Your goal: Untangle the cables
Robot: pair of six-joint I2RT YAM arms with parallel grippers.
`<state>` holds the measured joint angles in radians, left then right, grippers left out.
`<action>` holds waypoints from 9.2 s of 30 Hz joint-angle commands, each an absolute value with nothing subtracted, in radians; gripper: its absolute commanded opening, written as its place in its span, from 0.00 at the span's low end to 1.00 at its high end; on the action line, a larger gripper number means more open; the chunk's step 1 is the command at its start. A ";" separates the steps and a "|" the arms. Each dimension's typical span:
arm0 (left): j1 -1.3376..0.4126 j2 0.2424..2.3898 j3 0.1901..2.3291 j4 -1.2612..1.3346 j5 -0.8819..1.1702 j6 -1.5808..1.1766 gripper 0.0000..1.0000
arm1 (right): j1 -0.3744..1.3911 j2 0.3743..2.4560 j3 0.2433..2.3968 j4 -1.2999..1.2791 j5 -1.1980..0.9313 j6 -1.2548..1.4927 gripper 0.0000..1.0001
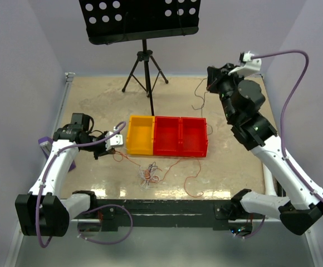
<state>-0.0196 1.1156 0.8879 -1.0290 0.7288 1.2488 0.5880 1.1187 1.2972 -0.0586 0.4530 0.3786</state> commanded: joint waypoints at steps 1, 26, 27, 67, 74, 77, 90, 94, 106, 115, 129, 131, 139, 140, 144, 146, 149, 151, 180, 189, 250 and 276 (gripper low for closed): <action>-0.014 1.100 0.893 -1.025 0.776 1.249 0.00 | 0.588 1.130 1.489 -0.052 0.520 0.262 0.00; -0.012 1.109 0.894 -1.026 0.747 1.258 0.00 | 0.586 1.141 1.277 0.028 0.391 0.434 0.00; -0.014 1.109 0.893 -1.025 0.747 1.258 0.00 | 0.586 1.137 1.250 0.035 0.388 0.445 0.00; -0.014 1.108 0.887 -1.020 0.772 1.246 0.01 | 0.586 1.520 0.925 -0.006 0.496 0.612 0.00; -0.012 1.106 0.884 -1.019 0.767 1.246 0.01 | 0.584 1.529 0.917 -0.006 0.463 0.643 0.32; -0.012 1.103 0.890 -1.015 0.779 1.233 0.01 | 0.587 1.482 0.936 -0.037 0.443 0.634 0.56; -0.012 1.115 0.874 -0.997 0.782 1.210 0.01 | 0.742 1.086 0.766 -0.261 0.449 0.816 0.88; -0.014 1.111 0.874 -0.989 0.772 1.206 0.01 | 0.802 1.008 0.669 -0.340 0.448 0.988 0.82; -0.014 1.124 0.879 -0.992 0.773 1.207 0.01 | 0.830 1.081 0.601 -0.385 0.500 1.071 0.80; -0.014 1.126 0.877 -0.999 0.775 1.215 0.01 | 0.857 1.275 0.658 -0.388 0.561 1.109 0.66; -0.012 1.124 0.891 -1.016 0.769 1.226 0.01 | 0.894 1.358 0.661 -0.339 0.578 1.117 0.52; -0.012 1.118 0.884 -1.012 0.762 1.229 0.01 | 0.907 1.368 0.672 -0.344 0.589 1.123 0.52; -0.014 1.126 0.880 -1.011 0.773 1.230 0.01 | 0.954 1.309 0.726 -0.488 0.652 1.186 0.59; -0.014 1.126 0.879 -1.009 0.773 1.233 0.01 | 0.954 1.278 0.718 -0.492 0.649 1.192 0.62; -0.014 1.124 0.870 -1.014 0.759 1.239 0.01 | 0.954 1.209 0.672 -0.402 0.580 1.171 0.65; -0.014 1.115 0.850 -1.016 0.723 1.255 0.01 | 0.956 1.216 0.658 -0.342 0.539 1.164 0.66; -0.014 1.080 0.790 -0.994 0.608 1.267 0.00 | 0.966 1.259 0.663 -0.311 0.515 1.172 0.66; -0.012 1.048 0.743 -0.971 0.502 1.284 0.00 | 0.974 1.282 0.675 -0.316 0.532 1.181 0.67; 0.203 1.083 0.793 -0.853 0.428 1.284 0.00 | 0.997 1.345 0.756 -0.426 0.656 1.230 0.72; 0.204 1.069 0.762 -0.870 0.436 1.305 0.00 | 0.997 1.474 0.746 -0.338 0.684 1.230 0.77; 0.204 1.126 0.750 -0.868 0.506 1.310 0.00 | 1.170 1.396 0.693 -0.236 0.310 1.238 0.82; 0.204 1.104 0.724 -0.861 0.489 1.328 0.00 | 1.157 1.611 0.713 -0.249 0.485 1.272 0.35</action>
<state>0.1963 1.1213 0.7319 -0.8757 0.4751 1.3052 1.1618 1.5501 0.7422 -0.1963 0.4423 1.2514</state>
